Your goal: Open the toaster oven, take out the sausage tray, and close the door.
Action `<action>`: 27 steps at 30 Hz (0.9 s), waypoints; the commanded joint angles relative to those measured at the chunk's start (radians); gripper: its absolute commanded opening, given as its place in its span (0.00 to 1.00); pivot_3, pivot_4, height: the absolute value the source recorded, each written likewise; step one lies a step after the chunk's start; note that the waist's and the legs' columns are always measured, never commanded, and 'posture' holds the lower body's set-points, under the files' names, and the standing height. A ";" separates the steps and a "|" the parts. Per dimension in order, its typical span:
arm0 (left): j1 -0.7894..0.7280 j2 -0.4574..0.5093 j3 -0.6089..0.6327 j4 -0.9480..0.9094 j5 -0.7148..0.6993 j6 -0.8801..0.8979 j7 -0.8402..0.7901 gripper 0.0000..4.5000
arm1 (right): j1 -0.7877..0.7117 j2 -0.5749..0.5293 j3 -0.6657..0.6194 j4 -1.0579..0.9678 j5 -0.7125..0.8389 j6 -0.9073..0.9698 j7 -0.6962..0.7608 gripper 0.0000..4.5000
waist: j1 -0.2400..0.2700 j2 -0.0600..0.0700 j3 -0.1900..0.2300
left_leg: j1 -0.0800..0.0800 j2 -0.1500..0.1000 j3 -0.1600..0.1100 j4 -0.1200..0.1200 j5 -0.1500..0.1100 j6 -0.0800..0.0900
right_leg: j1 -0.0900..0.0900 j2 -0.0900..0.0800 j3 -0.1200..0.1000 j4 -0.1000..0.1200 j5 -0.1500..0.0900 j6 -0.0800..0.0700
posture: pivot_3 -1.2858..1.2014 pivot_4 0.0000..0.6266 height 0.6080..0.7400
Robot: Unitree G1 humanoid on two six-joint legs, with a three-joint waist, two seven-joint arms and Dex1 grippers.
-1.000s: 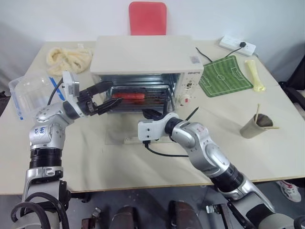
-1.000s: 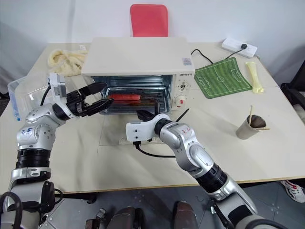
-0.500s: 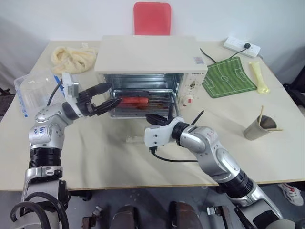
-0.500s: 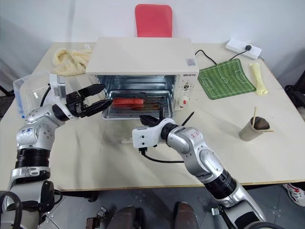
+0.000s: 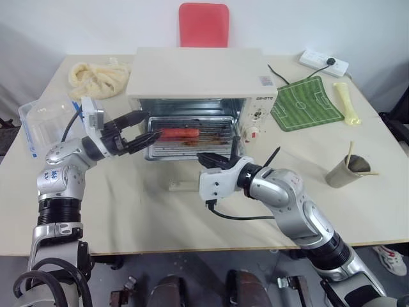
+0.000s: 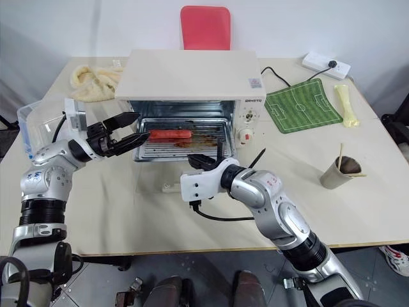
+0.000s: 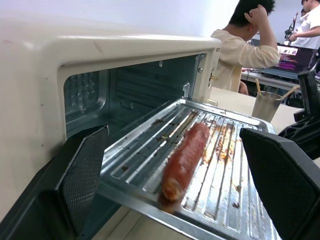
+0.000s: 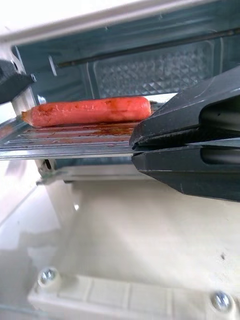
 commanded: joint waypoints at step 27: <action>0.316 0.048 0.398 -0.468 -0.854 1.167 0.803 1.00 | 0.047 -0.179 -0.113 0.060 0.121 -0.526 -0.108 0.00 | 0.002 -0.002 0.001 | 0.003 0.001 -0.007 0.000 0.000 0.000 | 0.005 -0.002 0.002 -0.001 0.000 0.000 | 0.52 0.24 1.00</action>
